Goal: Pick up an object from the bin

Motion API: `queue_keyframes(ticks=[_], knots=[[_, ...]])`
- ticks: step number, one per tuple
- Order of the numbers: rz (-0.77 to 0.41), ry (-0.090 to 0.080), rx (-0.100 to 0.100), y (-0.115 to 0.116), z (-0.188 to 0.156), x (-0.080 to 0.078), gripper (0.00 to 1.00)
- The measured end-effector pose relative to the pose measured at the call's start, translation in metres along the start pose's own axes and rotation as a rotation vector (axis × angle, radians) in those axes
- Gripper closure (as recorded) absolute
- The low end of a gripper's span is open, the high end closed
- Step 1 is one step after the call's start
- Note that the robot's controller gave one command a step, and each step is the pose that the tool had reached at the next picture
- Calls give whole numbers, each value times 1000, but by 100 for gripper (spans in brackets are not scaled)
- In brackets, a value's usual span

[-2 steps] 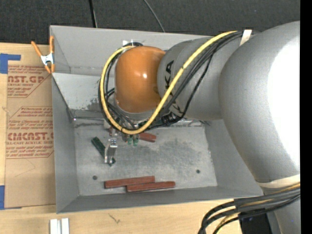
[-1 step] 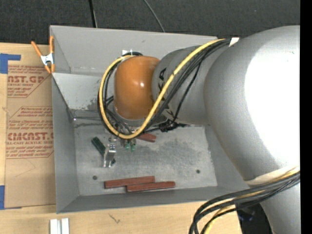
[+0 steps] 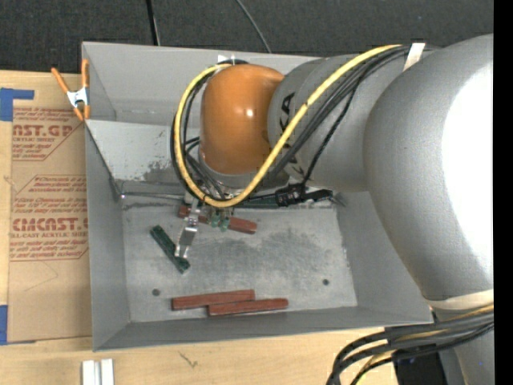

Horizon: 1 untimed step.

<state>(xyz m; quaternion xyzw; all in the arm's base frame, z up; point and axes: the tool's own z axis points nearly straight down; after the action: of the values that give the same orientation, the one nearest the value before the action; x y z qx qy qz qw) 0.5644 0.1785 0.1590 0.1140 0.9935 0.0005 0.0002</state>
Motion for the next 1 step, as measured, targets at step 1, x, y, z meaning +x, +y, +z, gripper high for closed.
queue_keyframes(ticks=[1], knots=[[31, -4, -3, -3, 75, 3, 0]])
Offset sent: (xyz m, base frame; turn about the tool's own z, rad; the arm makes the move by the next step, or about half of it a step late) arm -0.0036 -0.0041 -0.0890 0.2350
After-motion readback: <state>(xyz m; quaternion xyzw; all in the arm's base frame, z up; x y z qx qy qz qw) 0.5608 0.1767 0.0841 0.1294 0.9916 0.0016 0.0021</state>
